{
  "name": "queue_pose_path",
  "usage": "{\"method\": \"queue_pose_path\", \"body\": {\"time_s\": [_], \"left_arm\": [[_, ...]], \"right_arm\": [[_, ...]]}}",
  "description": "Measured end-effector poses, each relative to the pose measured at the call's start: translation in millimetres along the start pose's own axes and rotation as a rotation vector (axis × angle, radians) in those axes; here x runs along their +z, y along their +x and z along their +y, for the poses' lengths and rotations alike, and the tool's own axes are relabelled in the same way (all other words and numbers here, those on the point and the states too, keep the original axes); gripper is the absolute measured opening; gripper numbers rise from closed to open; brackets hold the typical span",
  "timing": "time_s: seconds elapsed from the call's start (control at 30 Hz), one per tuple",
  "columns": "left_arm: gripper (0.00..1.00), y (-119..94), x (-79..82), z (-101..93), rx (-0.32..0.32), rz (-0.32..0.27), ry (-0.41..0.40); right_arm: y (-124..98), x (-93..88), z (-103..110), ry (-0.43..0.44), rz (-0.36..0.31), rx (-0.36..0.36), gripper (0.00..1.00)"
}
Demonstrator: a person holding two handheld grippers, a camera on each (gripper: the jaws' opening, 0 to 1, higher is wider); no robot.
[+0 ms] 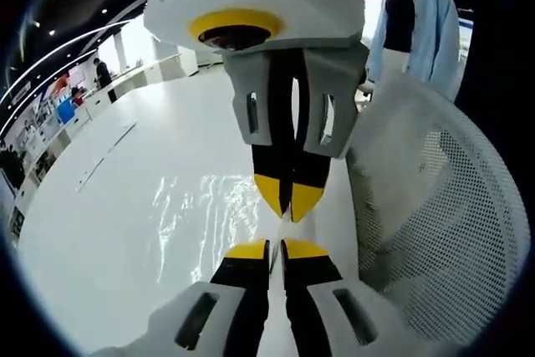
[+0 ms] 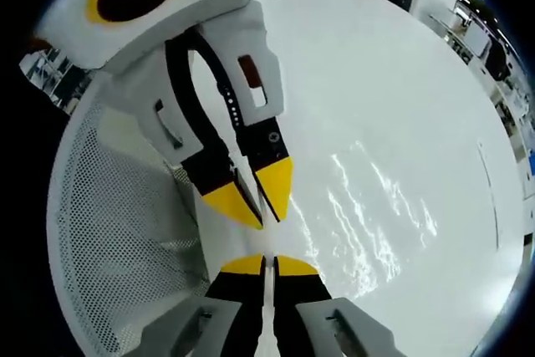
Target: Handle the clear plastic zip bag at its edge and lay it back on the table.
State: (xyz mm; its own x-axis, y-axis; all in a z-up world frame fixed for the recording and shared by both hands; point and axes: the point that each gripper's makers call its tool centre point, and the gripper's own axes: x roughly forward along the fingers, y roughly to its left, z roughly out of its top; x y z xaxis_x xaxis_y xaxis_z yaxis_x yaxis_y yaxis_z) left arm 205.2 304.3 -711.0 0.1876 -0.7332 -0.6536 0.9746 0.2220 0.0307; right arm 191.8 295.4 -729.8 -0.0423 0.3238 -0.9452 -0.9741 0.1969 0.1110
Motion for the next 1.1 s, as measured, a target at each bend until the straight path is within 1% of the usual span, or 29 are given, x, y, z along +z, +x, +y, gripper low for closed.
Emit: {"method": "queue_pose_path", "body": {"time_s": [0.27, 0.4, 0.57, 0.77, 0.83, 0.87, 0.97, 1.0, 1.1], "left_arm": [[0.02, 2, -2.7, -1.2, -0.007, 0.021, 0.025], [0.01, 3, -3.4, -0.5, -0.009, 0.024, 0.034], [0.0, 3, -3.5, 2.3, -0.003, 0.026, 0.04], [0.0, 1, -1.5, 4.0, 0.001, 0.024, 0.047], [0.0, 0, -1.2, 4.9, 0.003, 0.022, 0.055], [0.0, 0, -1.4, 5.0, 0.004, 0.022, 0.053], [0.0, -1, -1.5, 6.4, 0.003, 0.018, 0.038], [0.0, -2, -1.3, 7.0, 0.005, 0.017, 0.035], [0.0, -2, 0.1, 7.3, 0.005, 0.011, 0.023]], "right_arm": [[0, 5.2, 0, -0.004, -0.008, 0.004, 0.0], [-2, 10.8, -1, -0.007, -0.026, 0.002, 0.0], [-9, 17.6, -1, -0.01, -0.06, -0.002, 0.0], [-13, 19.7, -1, -0.026, -0.077, -0.008, 0.0], [-13, 20.0, -1, -0.045, -0.085, -0.01, 0.0], [-12, 23.0, -4, -0.089, -0.1, -0.025, 0.0], [-12, 23.2, -6, -0.115, -0.112, -0.024, 0.0], [-13, 22.8, -6, -0.139, -0.123, -0.029, 0.0], [-12, 26.4, -9, -0.155, -0.132, -0.028, 0.0]]}}
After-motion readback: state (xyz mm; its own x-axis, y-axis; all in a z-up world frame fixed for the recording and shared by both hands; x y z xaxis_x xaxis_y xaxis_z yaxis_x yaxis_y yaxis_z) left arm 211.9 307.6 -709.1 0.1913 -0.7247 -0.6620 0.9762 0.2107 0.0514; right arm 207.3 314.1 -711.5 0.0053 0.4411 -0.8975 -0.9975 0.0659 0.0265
